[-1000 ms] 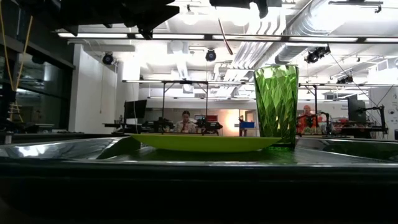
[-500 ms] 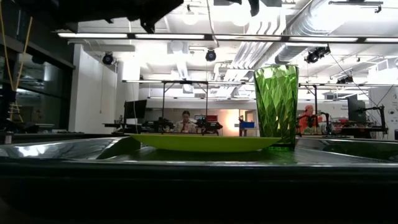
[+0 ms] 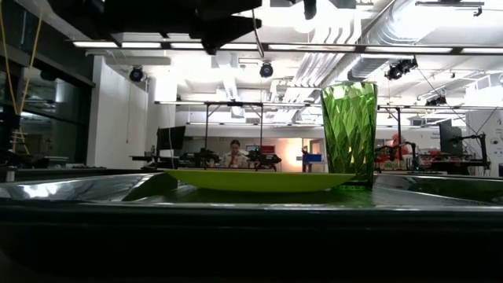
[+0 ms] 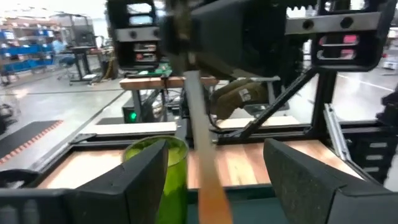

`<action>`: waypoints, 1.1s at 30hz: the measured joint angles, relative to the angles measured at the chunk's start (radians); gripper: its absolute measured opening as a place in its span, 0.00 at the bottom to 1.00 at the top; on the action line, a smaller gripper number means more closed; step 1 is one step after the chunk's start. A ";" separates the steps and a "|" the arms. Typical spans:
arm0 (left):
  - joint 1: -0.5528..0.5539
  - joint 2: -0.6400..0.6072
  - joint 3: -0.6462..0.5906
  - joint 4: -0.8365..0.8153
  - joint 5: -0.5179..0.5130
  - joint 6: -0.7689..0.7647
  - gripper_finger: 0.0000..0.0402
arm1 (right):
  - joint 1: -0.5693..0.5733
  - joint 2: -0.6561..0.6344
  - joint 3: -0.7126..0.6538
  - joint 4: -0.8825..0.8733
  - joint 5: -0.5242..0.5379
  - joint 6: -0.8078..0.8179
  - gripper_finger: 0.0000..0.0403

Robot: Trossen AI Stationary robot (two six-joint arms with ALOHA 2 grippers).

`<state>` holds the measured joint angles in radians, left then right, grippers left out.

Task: Pick and place plate/cup/fork/spoon on tray
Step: Put the orange fork on the black serving tray to the right of the green plate

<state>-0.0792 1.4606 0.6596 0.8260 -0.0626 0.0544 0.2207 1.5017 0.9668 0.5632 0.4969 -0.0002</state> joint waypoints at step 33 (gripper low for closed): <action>0.013 0.040 0.057 -0.068 -0.070 -0.016 0.06 | 0.003 -0.001 0.000 -0.031 0.000 0.000 0.08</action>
<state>-0.0658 1.5002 0.7162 0.7582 -0.1329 0.0380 0.2234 1.5005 0.9672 0.5321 0.4968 -0.0005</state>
